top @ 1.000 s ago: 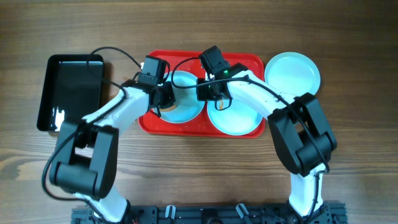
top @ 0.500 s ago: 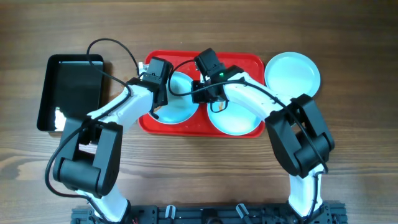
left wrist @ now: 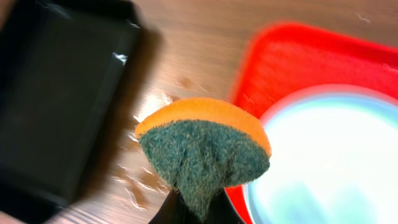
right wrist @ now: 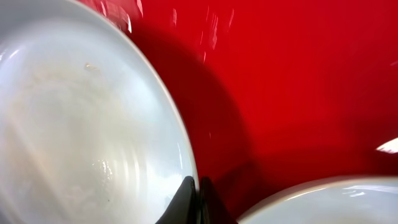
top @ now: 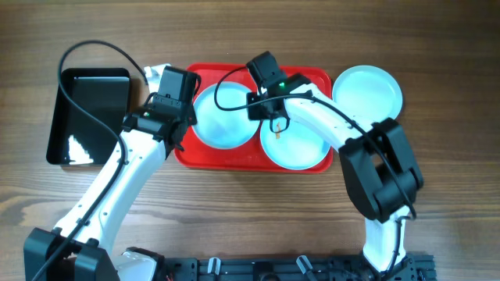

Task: Clean dirty plates on tray and stack at the side

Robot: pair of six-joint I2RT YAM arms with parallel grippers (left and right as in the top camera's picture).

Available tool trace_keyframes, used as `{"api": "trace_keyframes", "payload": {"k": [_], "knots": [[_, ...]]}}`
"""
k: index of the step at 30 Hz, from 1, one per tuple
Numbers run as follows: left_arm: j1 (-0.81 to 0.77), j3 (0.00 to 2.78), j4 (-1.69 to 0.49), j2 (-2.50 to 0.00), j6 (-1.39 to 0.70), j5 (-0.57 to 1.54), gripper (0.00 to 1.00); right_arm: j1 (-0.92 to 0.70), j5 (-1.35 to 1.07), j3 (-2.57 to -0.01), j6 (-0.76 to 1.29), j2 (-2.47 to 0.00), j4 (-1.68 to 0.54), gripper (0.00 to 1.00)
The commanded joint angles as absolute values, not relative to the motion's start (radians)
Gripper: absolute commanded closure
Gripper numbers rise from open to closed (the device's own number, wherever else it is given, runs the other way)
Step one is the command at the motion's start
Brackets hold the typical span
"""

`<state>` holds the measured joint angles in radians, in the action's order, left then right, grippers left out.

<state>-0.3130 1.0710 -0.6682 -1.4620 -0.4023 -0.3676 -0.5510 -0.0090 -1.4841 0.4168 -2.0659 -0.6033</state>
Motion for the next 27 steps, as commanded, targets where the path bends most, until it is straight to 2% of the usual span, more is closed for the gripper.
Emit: {"api": "trace_keyframes", "payload": {"k": [1,4,5,13,21,27], "knots": [[-0.315,1.072,-0.714,-1.475,-0.431,-0.012,0.96,-0.553,0.3,-1.546,0.26,-1.881,-0.602,0.96],[-0.314,1.05,-0.723,-1.481,-0.432,-0.001,0.96,-0.556,0.508,-1.546,0.083,-1.762,-0.599,0.96],[-0.309,1.047,-0.731,-1.481,-0.435,-0.001,0.96,-0.559,0.638,-1.546,-0.031,-1.697,-0.595,0.96],[-0.31,1.047,-0.716,-1.482,-0.435,0.0,0.96,-0.629,0.974,-1.546,-0.337,-1.615,-0.569,0.96],[-0.31,1.047,-0.715,-1.482,-0.435,-0.001,0.96,-0.768,1.164,-1.546,-0.507,-1.615,-0.371,0.96],[-0.31,1.047,-0.714,-1.482,-0.435,0.0,0.96,-0.776,1.197,-1.546,-0.52,-1.618,-0.357,0.96]]}}
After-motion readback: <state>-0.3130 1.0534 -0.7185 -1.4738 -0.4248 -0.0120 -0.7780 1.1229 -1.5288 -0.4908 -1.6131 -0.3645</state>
